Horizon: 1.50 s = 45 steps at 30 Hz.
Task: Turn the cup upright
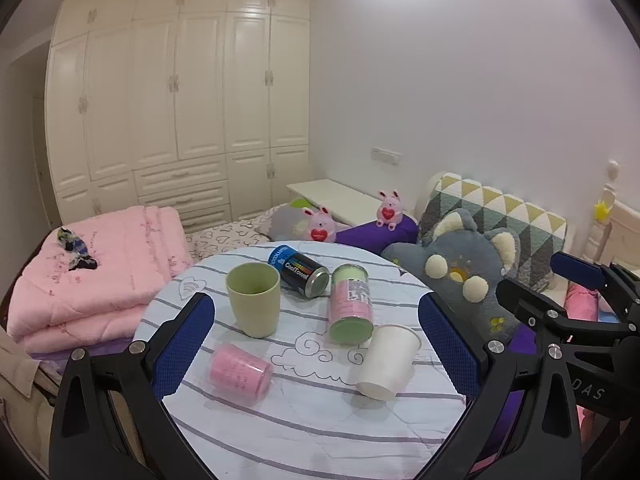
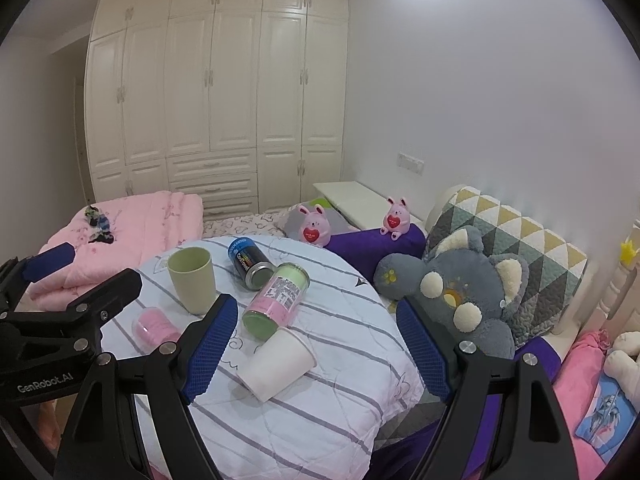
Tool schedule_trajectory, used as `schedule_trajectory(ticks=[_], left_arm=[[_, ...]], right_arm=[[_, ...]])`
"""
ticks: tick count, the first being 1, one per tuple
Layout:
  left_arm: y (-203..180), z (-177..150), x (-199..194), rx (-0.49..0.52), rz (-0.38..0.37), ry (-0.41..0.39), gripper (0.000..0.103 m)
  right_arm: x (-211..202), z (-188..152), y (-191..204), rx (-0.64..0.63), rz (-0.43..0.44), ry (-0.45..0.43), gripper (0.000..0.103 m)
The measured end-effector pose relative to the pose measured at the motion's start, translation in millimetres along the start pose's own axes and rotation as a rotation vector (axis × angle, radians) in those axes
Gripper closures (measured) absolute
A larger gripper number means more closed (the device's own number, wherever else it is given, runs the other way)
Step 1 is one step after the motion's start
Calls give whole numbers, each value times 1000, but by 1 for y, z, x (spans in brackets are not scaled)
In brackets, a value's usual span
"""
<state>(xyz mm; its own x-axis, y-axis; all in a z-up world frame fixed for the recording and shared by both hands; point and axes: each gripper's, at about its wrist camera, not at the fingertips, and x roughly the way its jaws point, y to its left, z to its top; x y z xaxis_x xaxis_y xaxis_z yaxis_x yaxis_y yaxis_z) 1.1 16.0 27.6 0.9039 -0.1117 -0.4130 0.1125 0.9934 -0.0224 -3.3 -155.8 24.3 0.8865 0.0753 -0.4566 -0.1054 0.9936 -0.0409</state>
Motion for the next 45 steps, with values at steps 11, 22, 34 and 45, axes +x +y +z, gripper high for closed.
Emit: schedule_trajectory(ticks=[11,22,34,45], left_arm=[[-1,-3,-11,11,30,-73,0],[1,-4,-8,28,74,-91,0],[1,-5,-4,26,65,-86,0],[5,-7,5,25,39,-66,0]], right_arm=[[-7,-4,2,-7,-4,-149,20],[1,-7,8,-20,-4,-161,20],[5,-6,7,-21,-13,-142,20],[11,-6,6,-23,-29,-115,20]])
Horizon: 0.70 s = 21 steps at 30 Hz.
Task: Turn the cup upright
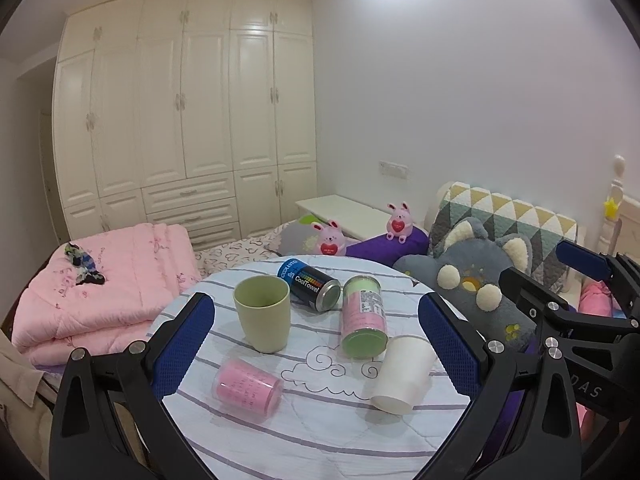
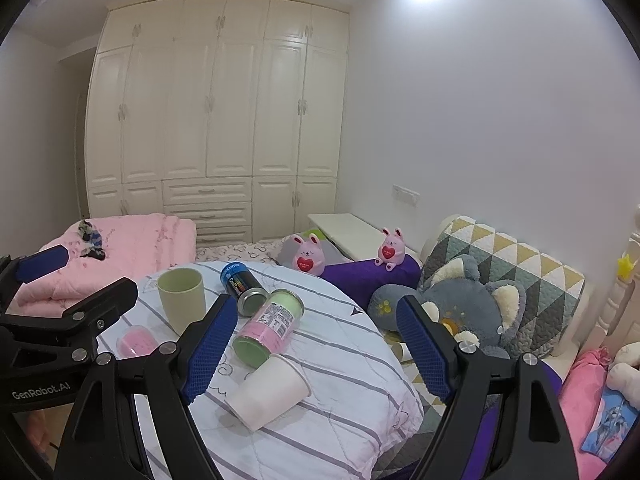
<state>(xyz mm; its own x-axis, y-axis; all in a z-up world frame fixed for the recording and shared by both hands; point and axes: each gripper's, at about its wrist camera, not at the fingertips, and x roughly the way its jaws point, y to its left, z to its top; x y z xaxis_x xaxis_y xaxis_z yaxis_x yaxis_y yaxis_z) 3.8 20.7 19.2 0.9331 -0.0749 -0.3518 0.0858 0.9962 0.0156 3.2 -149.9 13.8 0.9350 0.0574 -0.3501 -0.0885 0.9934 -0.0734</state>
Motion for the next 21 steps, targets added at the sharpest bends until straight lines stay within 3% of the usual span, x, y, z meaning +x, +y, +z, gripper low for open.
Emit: schedule_trajectory(ticks=[21], left_arm=[[-2,-1,4,22,10,-12,0]], right_arm=[[1,-3,-3,3,-2,11,20]])
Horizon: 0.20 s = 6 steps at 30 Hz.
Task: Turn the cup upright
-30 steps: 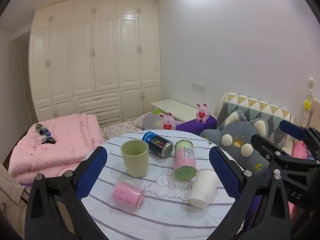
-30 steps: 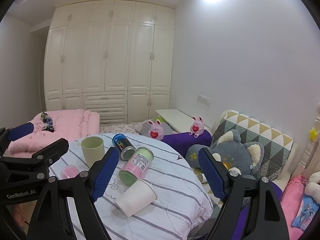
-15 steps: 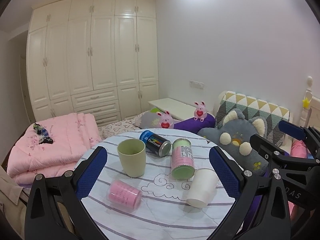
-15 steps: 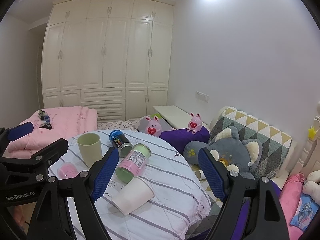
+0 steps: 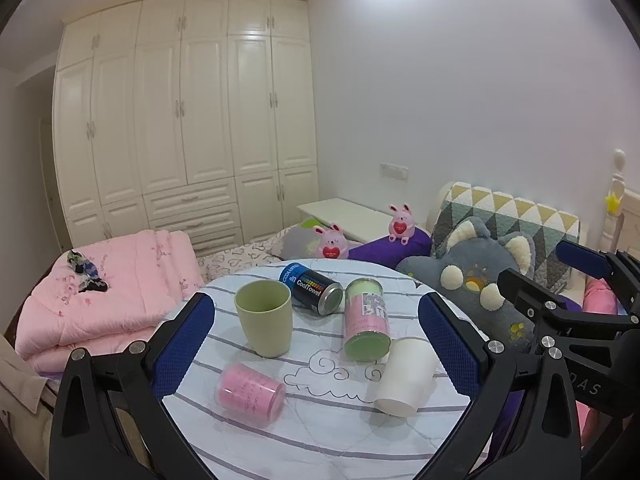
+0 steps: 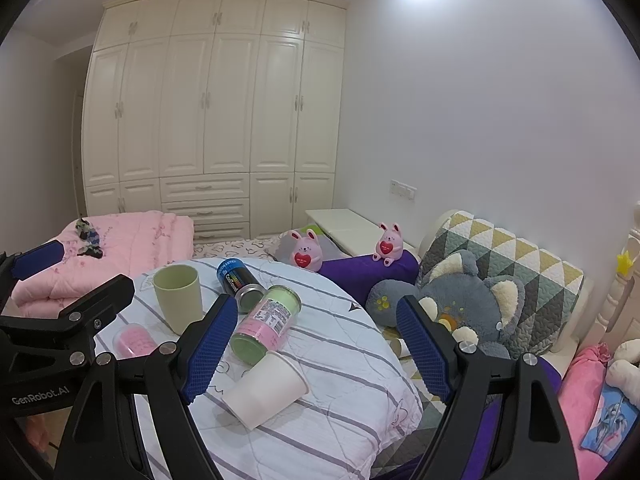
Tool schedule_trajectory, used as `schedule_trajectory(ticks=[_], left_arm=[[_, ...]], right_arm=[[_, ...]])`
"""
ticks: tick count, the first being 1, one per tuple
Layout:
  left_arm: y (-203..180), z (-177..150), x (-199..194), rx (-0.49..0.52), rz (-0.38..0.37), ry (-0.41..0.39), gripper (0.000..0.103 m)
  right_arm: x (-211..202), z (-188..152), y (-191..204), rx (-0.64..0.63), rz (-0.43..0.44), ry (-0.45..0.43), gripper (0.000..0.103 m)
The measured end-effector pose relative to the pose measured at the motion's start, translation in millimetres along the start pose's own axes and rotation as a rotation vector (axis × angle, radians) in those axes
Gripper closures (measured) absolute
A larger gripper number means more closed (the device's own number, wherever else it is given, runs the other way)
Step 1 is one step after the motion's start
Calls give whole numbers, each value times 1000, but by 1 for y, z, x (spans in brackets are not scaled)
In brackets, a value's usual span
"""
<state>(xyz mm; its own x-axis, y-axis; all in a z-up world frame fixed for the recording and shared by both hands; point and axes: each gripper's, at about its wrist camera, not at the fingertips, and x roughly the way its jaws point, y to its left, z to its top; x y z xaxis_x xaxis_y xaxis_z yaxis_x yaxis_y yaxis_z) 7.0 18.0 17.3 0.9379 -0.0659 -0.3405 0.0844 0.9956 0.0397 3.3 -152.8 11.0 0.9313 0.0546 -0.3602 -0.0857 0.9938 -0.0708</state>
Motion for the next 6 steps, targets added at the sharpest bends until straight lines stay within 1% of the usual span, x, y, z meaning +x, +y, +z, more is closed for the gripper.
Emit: schedule_trajectory(ticks=[6], left_arm=[[6,-2,9,-11,-12,41,0]], right_arm=[[9,-2,0,-1,9,24,20]])
